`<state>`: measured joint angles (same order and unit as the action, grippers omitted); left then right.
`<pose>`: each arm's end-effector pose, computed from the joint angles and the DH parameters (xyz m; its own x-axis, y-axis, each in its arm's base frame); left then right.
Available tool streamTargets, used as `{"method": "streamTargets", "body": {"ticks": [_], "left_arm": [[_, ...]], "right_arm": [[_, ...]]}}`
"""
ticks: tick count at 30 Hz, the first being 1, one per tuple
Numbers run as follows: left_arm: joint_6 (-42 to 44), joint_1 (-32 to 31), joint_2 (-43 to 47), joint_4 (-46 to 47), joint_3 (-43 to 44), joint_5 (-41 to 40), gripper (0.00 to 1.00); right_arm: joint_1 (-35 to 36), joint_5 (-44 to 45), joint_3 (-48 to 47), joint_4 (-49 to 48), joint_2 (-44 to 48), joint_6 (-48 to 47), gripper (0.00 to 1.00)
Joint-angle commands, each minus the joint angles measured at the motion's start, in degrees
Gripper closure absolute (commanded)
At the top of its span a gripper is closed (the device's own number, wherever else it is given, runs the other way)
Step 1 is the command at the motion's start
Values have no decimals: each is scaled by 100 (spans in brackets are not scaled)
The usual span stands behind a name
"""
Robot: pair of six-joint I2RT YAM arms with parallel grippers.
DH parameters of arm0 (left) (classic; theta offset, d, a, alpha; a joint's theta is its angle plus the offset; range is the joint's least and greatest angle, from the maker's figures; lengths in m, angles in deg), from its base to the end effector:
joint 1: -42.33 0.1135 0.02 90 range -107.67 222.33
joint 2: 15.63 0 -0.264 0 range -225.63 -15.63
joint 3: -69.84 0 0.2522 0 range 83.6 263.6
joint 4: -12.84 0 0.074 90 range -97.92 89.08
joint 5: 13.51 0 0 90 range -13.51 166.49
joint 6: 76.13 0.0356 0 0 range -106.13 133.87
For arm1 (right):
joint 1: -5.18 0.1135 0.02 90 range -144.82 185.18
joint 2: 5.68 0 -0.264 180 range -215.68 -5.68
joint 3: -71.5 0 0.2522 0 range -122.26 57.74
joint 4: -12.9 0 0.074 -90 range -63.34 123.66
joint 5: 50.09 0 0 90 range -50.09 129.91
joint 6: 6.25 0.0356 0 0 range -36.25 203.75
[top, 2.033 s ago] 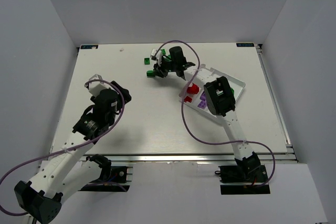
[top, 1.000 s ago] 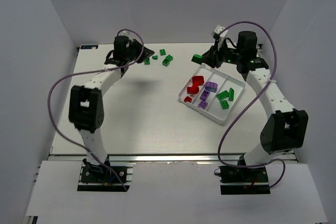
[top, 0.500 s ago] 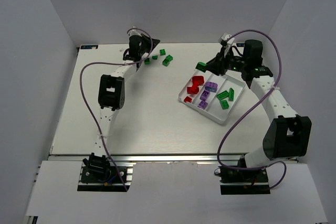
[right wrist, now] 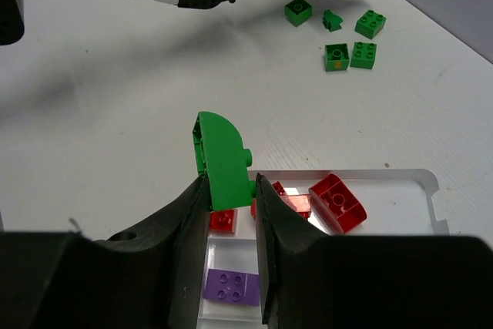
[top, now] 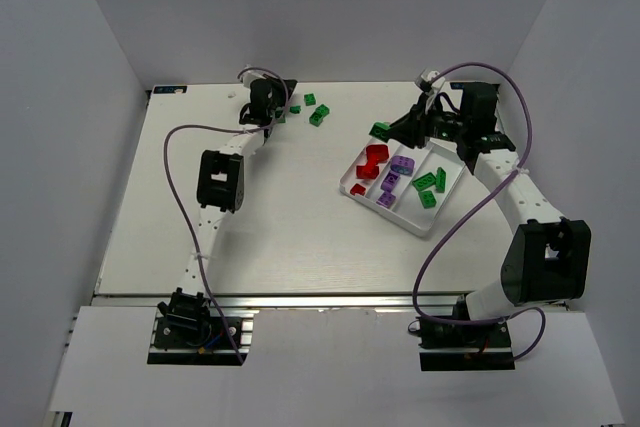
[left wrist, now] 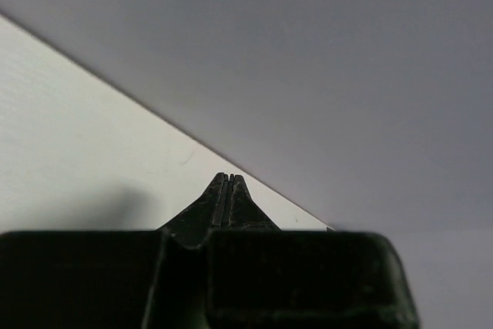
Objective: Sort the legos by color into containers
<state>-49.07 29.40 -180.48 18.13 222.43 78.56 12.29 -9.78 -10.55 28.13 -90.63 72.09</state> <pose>0.6138 -0.1422 0.1156 -0.2841 -0.8479 -0.4477 0.0123 0.4636 -0.8859 0.3349 0.0691 0.3335 -0.1409 -0.1493 -0.9787 -0.8451 0.5331 0.0403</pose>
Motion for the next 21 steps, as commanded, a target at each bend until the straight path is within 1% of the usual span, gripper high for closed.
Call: {"method": "streamTargets", "body": {"ticks": [1, 14, 21], "left_arm": [[-193, -17, -29, 55, 250, -66, 100], [-421, -78, -345, 55, 400, -31, 100], [-500, -148, -530, 81, 444, 224, 100]], "right_arm": [[-17, -137, 53, -323, 172, 155, 100], [-17, -128, 229, -420, 198, 270, 100], [-43, -128, 290, -446, 224, 305, 100]]}}
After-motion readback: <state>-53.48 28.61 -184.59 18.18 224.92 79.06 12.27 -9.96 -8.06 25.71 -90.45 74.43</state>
